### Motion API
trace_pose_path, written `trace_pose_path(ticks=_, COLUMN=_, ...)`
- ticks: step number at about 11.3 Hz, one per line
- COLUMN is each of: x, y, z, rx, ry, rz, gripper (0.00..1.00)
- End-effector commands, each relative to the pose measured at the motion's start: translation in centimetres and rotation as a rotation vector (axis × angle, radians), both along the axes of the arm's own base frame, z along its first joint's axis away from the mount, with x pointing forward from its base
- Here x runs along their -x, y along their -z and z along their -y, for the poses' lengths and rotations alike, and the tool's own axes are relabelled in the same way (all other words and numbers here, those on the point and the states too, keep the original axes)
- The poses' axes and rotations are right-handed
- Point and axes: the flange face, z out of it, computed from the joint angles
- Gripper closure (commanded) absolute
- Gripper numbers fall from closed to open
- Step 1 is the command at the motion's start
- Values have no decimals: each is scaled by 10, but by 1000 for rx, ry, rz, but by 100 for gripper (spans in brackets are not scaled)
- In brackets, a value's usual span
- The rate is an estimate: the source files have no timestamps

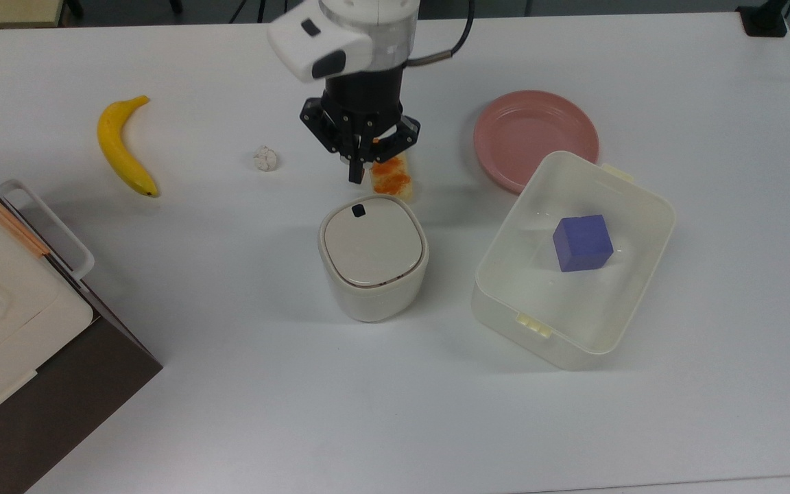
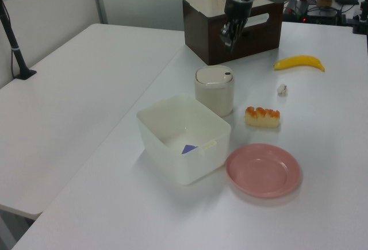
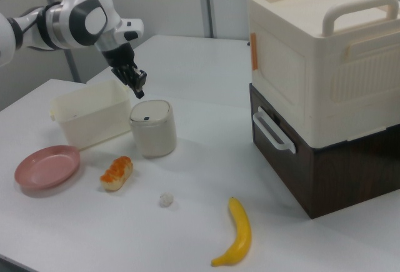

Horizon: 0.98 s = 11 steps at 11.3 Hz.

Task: Open the trash can

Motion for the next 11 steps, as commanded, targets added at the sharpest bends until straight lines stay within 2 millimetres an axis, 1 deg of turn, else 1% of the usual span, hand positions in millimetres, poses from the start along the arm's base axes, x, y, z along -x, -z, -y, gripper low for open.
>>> trace_pose_path(ticks=1, x=-7, y=32, z=-8, rx=0, ry=3, rz=-51, gripper=100)
trace_pose_path(ticks=2, x=-9, y=42, z=-8, rx=5, ry=2, rz=-64, gripper=100)
trace_pose_path(ticks=5, x=-17, y=48, z=-5, rx=2, ry=1, rz=-31, gripper=100)
trace_pose_path(ticks=7, x=-21, y=66, z=-3, rx=9, ry=2, rz=-52, gripper=100)
trace_pose_path(ticks=11, x=-26, y=85, z=-1, rx=27, ry=-6, rz=-55, gripper=100)
